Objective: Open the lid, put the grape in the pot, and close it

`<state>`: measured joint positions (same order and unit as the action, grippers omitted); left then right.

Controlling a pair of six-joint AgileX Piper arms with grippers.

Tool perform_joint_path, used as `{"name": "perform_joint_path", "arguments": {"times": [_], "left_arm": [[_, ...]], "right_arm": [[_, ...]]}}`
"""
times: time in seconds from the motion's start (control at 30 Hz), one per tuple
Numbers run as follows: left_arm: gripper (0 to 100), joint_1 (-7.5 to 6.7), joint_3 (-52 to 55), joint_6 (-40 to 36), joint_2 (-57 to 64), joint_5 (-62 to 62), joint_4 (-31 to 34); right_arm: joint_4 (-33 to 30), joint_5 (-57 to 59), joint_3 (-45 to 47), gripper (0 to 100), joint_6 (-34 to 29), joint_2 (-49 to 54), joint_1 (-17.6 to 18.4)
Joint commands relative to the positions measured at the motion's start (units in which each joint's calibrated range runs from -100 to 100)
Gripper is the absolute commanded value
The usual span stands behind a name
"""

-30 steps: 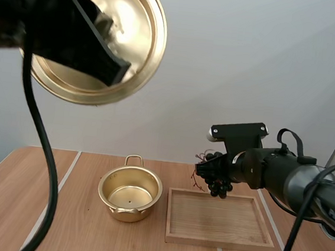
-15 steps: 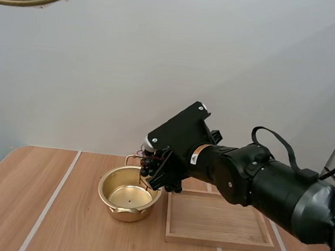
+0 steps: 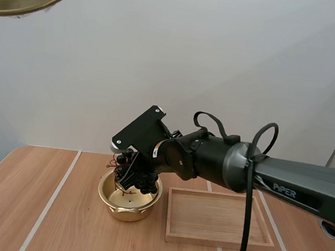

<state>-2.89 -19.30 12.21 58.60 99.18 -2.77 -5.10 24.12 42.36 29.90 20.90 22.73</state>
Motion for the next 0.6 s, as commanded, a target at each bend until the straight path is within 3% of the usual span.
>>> {"name": "perform_joint_path", "arguments": {"times": [0.0, 0.03, 0.23, 0.5, 0.57], "left_arm": [[0, -0.14, -0.5, -0.5, -0.1, 0.0, 0.6], [0, -0.14, -0.5, -0.5, -0.1, 0.0, 0.6], [0, -0.14, -0.5, -0.5, -0.1, 0.0, 0.6], [0, -0.14, -0.3, -0.5, -0.1, 0.0, 0.6], [0, -0.14, 0.3, -0.5, -0.1, 0.0, 0.6]], "right_arm": [[1.6, -2.3, -1.4, 86, 0.4, -2.3, 0.1], [2.2, -2.3, -1.4, 100, 0.4, -2.3, 0.1], [2.7, -1.6, -1.5, 100, 0.4, 0.7, 0.1], [1.2, 15.7, -1.5, 100, 0.4, 10.8, 0.0], [1.4, 20.0, -1.5, 62, 0.4, 13.6, 0.0]]}}
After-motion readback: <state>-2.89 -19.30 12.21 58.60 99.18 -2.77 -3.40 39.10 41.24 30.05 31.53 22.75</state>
